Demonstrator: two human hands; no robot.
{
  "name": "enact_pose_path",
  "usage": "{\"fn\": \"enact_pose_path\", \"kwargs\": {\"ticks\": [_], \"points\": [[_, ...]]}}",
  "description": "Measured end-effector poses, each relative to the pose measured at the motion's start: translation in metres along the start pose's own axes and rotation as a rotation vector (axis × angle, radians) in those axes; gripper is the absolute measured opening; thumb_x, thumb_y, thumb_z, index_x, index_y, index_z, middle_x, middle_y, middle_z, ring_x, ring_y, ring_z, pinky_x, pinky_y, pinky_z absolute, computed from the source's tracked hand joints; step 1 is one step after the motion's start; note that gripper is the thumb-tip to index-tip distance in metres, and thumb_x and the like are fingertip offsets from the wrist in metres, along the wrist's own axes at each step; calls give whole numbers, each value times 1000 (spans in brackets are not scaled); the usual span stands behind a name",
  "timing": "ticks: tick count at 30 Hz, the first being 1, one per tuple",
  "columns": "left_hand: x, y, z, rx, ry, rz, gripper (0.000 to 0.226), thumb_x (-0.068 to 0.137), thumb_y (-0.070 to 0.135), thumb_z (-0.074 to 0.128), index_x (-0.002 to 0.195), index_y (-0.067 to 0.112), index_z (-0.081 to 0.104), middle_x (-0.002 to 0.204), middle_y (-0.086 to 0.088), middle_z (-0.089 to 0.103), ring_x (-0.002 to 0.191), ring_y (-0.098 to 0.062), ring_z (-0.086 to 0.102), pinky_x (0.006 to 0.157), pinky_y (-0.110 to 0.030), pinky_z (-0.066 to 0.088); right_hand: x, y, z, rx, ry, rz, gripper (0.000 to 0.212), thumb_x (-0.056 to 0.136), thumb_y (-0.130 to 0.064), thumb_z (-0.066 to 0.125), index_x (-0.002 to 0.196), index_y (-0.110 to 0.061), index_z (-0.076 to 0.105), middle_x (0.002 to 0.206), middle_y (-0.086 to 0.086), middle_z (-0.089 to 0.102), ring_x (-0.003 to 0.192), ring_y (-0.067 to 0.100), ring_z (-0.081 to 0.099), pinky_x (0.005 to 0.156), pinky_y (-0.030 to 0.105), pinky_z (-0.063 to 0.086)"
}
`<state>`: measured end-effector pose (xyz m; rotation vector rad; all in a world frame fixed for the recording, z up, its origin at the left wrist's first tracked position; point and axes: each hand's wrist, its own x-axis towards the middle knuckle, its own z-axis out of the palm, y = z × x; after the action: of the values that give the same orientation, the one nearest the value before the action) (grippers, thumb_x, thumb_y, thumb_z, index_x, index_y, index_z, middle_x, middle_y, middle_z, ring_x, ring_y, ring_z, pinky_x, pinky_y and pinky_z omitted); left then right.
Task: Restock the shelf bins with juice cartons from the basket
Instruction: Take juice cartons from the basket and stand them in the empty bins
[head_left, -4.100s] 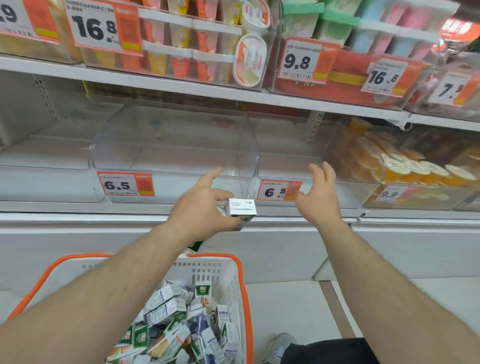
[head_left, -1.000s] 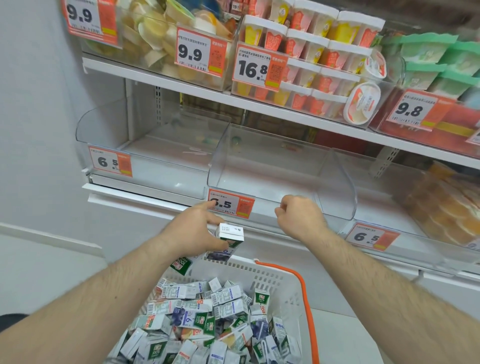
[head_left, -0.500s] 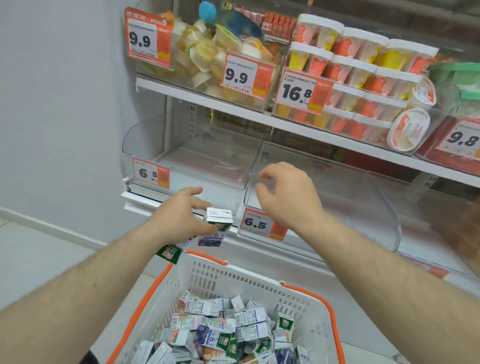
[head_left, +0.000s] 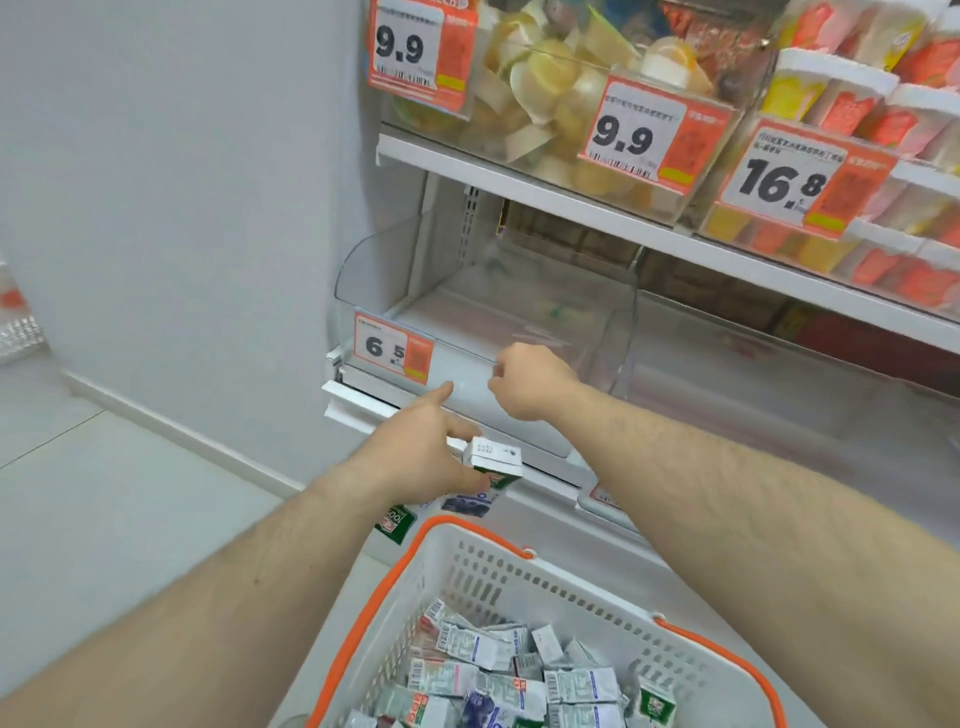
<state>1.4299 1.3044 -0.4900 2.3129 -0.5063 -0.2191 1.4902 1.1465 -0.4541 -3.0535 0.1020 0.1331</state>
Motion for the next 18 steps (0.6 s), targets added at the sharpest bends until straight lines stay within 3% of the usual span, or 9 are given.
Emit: {"fn": "enact_pose_path", "kwargs": {"ticks": [2, 4, 8, 11, 14, 18], "points": [[-1, 3, -2, -36, 1, 4, 35, 68, 34, 85, 84, 53, 61, 164, 7, 9, 134, -7, 43, 95, -27, 47, 0, 3, -1, 8, 16, 7, 21, 96, -25, 48, 75, -24, 50, 111, 4, 65, 93, 27, 56, 71, 31, 41], [-4, 5, -5, -57, 10, 20, 38, 68, 32, 85, 77, 56, 57, 164, 6, 9, 136, -7, 40, 95, -27, 45, -3, 6, -4, 22, 23, 15, 15, 96, -28, 47, 83, -26, 53, 110, 2, 63, 99, 27, 58, 73, 32, 43], [-7, 3, -8, -41, 21, 28, 37, 68, 33, 84, 96, 51, 68, 164, 3, 8, 141, -6, 32, 99, -28, 44, -9, 0, -17, 55, 42, -14, 12, 94, -28, 47, 87, -27, 57, 103, 0, 67, 96, 25, 60, 71, 31, 43], [-7, -1, -8, -19, 25, 23, 47, 68, 36, 84, 112, 42, 70, 164, 0, 8, 146, -8, 23, 103, -21, 34, -15, -12, -18, 59, 2, -44, 12, 93, -25, 47, 88, -26, 58, 95, 0, 71, 91, 23, 66, 65, 29, 44], [-12, 1, -11, -9, -6, -14, 48, 68, 34, 85, 110, 49, 67, 164, -3, 8, 146, -15, 26, 101, -23, 33, -18, -16, -7, 11, -80, -85, 13, 94, -21, 46, 95, -23, 59, 100, 4, 70, 94, 25, 64, 67, 30, 45], [-19, 2, -12, 30, -50, -23, 47, 68, 32, 83, 106, 55, 67, 164, -7, 8, 144, -15, 31, 93, -23, 37, -24, -16, -6, 20, -121, -127, 13, 96, -20, 45, 85, -23, 53, 102, 4, 69, 90, 24, 64, 77, 33, 52]]}}
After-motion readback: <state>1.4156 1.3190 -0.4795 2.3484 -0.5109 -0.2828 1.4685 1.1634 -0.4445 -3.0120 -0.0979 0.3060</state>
